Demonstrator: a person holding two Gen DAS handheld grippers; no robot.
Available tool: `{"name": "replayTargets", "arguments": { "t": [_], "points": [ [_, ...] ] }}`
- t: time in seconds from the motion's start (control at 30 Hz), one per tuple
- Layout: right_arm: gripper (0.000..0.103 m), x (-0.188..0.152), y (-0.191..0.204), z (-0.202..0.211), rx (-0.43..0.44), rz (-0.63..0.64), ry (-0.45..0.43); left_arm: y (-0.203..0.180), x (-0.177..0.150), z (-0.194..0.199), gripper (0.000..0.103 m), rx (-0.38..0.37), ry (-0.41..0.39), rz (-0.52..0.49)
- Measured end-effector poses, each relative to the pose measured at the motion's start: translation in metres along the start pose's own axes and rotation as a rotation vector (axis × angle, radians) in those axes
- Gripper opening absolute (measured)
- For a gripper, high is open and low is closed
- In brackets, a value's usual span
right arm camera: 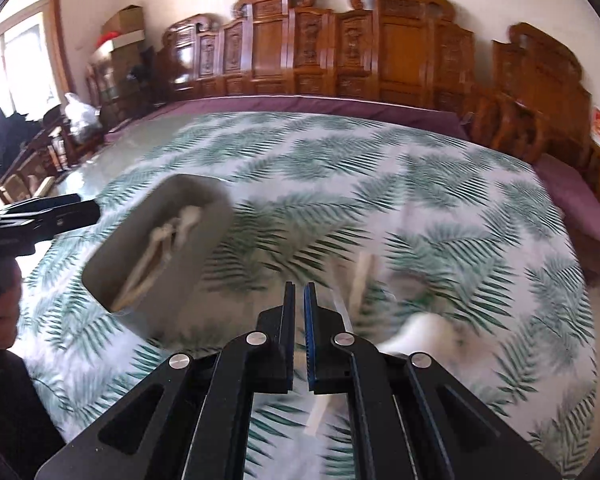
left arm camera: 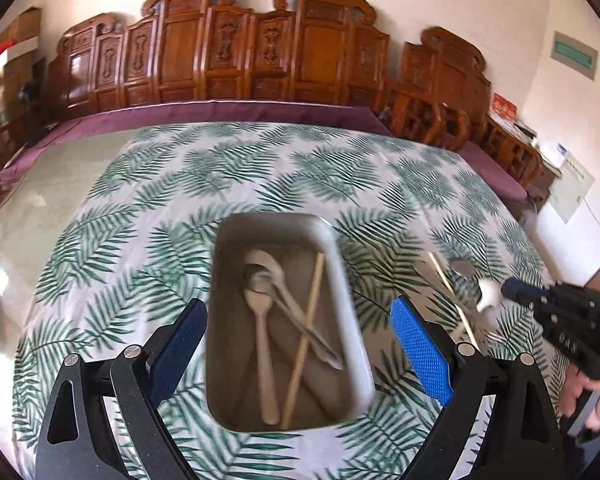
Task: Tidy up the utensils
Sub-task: 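Move the right tool back to the pile and grasp a metal knife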
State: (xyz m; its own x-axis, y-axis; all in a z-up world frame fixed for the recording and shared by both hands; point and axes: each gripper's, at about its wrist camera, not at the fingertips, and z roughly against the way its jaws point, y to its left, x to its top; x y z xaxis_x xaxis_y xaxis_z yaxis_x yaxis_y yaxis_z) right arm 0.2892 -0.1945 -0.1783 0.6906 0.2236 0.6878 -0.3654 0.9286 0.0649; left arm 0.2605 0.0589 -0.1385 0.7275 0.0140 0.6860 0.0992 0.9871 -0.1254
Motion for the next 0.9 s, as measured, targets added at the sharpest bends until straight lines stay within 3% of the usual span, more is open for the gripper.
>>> {"name": "replayTargets", "arguments": {
  "t": [0.13,0.27,0.5,0.9],
  "points": [
    [0.006,-0.011,-0.023,-0.008,-0.042,-0.027,0.009,-0.02,-0.006,-0.006,0.089,-0.03,0.023,-0.023],
    [0.02,-0.02,-0.031,-0.022,-0.04,-0.044,0.027,-0.038,-0.014,-0.01,0.089,-0.041,0.031,-0.052],
    [0.02,-0.02,-0.037,-0.054,-0.022,-0.052,0.072,-0.059,-0.024,-0.021,0.089,-0.053,0.051,-0.081],
    [0.02,-0.015,-0.042,-0.09,-0.106,-0.052,0.157,-0.082,-0.038,-0.035,0.089,-0.05,0.086,-0.13]
  ]
}}
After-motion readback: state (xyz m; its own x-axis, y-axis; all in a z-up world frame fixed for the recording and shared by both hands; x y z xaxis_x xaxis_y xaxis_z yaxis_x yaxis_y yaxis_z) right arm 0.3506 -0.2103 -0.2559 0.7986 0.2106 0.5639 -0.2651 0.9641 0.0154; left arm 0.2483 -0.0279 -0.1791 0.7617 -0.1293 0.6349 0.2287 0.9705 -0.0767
